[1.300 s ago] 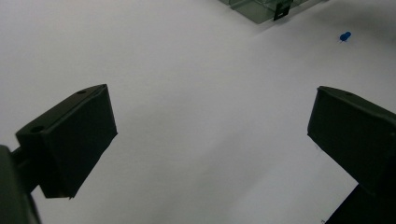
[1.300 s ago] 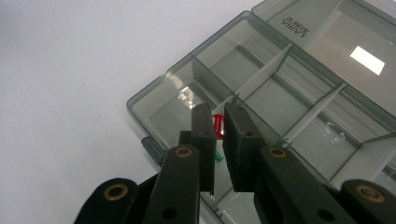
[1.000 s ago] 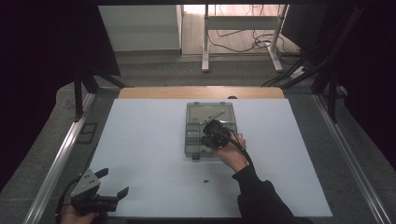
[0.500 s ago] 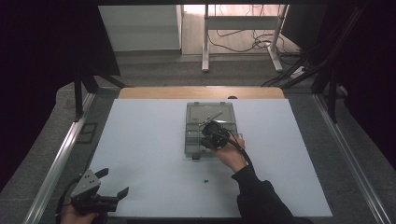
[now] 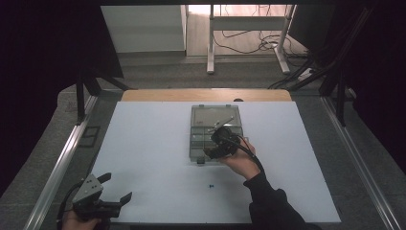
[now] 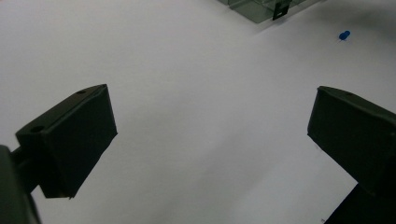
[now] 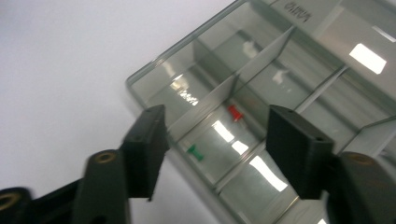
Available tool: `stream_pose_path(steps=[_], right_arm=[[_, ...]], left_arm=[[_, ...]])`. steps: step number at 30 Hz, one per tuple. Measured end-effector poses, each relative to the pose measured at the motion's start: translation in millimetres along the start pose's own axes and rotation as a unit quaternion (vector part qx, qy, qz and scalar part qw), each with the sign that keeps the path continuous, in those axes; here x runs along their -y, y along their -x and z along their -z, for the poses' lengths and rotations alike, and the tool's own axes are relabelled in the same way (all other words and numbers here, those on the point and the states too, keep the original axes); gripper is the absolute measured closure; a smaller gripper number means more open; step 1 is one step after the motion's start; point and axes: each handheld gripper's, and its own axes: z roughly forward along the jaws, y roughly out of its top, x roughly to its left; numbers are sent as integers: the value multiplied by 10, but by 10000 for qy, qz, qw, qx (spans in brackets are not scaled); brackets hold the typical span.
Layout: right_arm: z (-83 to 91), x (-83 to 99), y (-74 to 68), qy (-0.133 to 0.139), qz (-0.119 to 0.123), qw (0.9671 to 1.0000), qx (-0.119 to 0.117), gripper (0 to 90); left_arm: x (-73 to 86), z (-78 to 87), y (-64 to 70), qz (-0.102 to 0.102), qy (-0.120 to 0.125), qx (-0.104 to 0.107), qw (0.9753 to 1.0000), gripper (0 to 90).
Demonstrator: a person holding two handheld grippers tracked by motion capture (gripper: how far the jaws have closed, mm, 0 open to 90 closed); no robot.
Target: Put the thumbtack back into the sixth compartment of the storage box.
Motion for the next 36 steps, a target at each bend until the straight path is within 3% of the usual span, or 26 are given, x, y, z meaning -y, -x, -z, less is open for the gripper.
stream_pose_path(steps=[9,13,19,24,28,33,36], right_arm=[[107,132,-71,-76,25,9994,-333,188],[139,181,-99,17,-4,9994,-334,90],[169,242,-174,-8,48,9996,-264,20],[189,285,-235,-95,78,9999,-78,16],[201,334,-274,-192,49,9998,-86,31],[217,393,-327,-276,111,9995,-49,122],[227,437,-364,-266,147,9994,-159,210]], left_arm=[[-1,1,4,-19,0,-5,10000,15],[0,1,4,-22,4,0,10000,16],[0,3,4,-19,6,2,10000,16],[0,2,3,-14,8,3,10000,16],[0,3,4,-19,7,2,10000,15],[0,2,3,-13,10,4,10000,16],[0,3,4,-13,10,4,10000,15]])
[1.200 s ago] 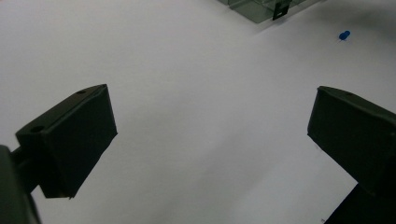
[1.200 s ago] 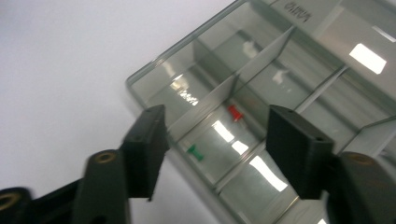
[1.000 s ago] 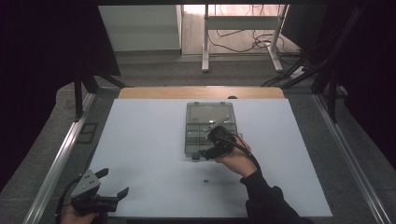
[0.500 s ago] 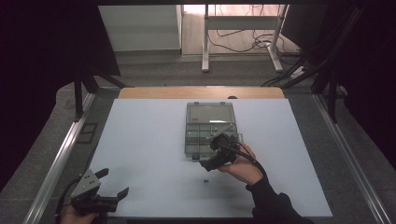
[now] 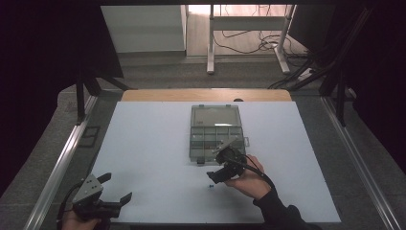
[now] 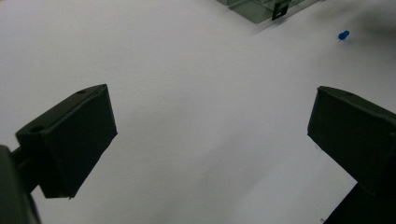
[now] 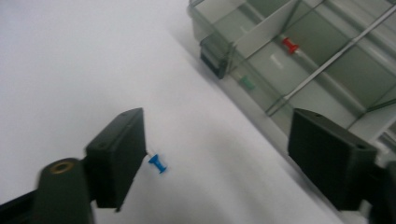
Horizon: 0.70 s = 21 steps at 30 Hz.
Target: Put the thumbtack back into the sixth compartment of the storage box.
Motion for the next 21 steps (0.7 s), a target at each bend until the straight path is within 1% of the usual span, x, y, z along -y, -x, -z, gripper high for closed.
stream_pose_path(steps=[1,2,4,5,7,9,12,15,16,17,18,19,21], right_arm=[[0,0,0,0,0,10000,0,210],[-4,26,-26,-15,27,10000,-36,257],[-7,34,-32,-16,33,10000,-37,273],[-11,45,-40,-30,37,10000,-60,310],[-34,78,-57,-88,45,9997,-201,388],[-52,94,-63,-131,77,9995,-283,416],[-87,118,-93,-230,97,9988,-421,481],[-127,139,-143,-333,254,9980,-464,557],[-127,139,-143,-333,254,9980,-464,557],[-141,144,-156,-358,314,9977,-487,589],[-169,154,-180,-408,387,9971,-520,640],[-169,154,-180,-408,387,9971,-520,640],[-198,165,-195,-447,425,9966,-540,686]], left_arm=[[0,0,0,0,0,0,10000,16],[0,0,0,-1,-2,1,10000,15],[0,-1,0,-1,-2,2,10000,15],[0,-1,1,0,-1,2,10000,15],[-1,-1,-1,-1,-8,0,10000,16],[-1,0,0,2,-1,3,10000,16],[0,-1,0,2,-1,4,10000,15],[-1,-1,0,-2,-5,6,10000,15],[-1,-1,0,-2,-5,6,10000,16],[-1,-1,0,-4,-6,6,10000,16],[-1,-1,0,-2,-6,5,10000,15],[-1,-1,0,-2,-5,6,10000,15],[-1,-2,0,-5,-8,5,10000,15]])
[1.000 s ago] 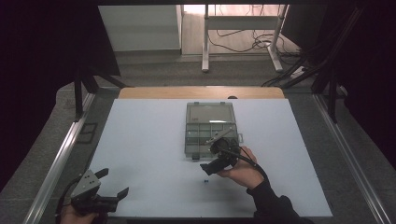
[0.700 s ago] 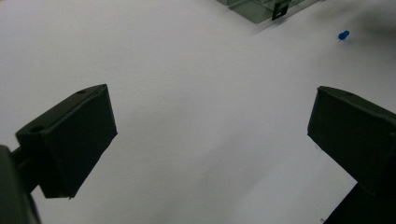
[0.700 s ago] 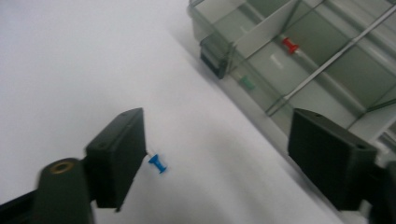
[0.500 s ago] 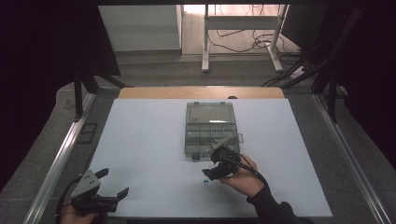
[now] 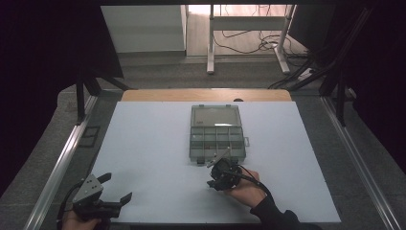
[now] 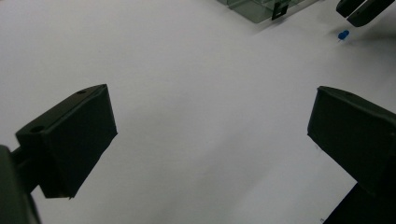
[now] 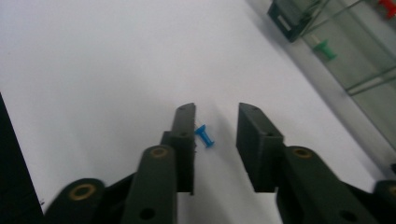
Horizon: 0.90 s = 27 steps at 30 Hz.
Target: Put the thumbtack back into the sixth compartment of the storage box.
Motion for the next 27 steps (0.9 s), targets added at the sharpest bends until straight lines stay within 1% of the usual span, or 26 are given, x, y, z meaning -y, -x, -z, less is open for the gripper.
stream_pose_path(steps=[2,5,9,10,11,12,14,21,27], right_arm=[[-52,10,-10,-64,50,10000,-27,716],[-91,11,-23,-97,134,9999,-31,734],[-135,9,-32,-110,160,9998,-38,755],[-176,10,-50,-176,218,9996,-26,784],[-176,10,-50,-176,218,9996,-26,784],[-182,12,-58,-168,257,9995,1,801],[-182,8,-73,-183,325,9993,56,806],[-175,4,-82,-155,243,9995,95,809],[-107,-8,-67,-1,151,9999,71,809]], left_arm=[[0,0,2,-9,-5,1,10000,15],[0,0,1,-6,-4,0,10000,15],[0,0,1,-10,-6,2,10000,16],[0,0,3,-16,-6,1,10000,15],[0,0,3,-16,-6,1,10000,16],[-1,-1,3,-16,-6,1,10000,16],[0,-1,3,-12,-6,2,10000,16],[0,-1,3,-12,-1,5,10000,15],[0,-1,1,-3,-3,8,10000,16]])
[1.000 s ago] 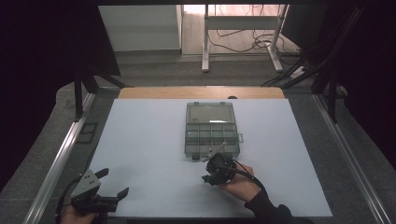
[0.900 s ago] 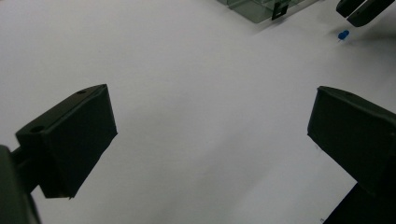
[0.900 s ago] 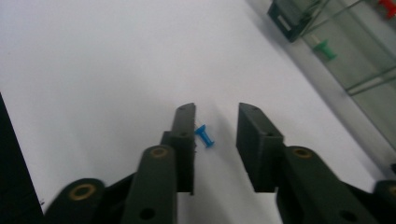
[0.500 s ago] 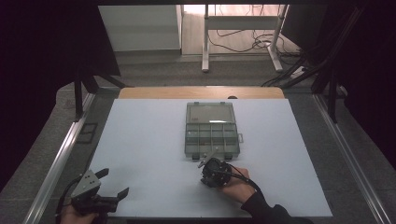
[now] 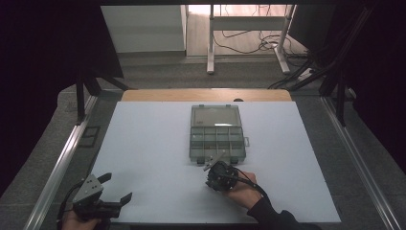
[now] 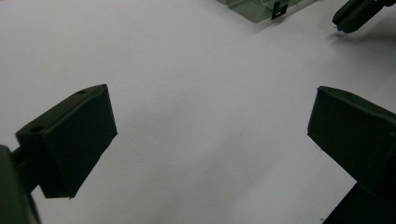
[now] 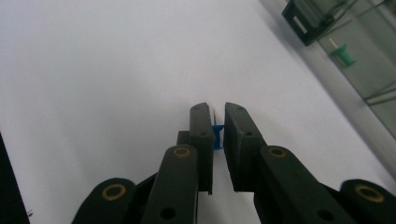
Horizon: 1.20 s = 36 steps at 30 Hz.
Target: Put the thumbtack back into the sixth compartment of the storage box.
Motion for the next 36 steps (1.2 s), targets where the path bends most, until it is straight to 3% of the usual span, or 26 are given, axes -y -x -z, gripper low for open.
stream_pose_path(steps=[20,36], right_arm=[[189,-75,128,453,-238,9987,32,806],[268,-148,233,658,-390,9970,102,805]], left_arm=[[-2,-4,0,0,-17,-3,10000,16],[-4,-9,1,-15,-36,5,10000,17]])
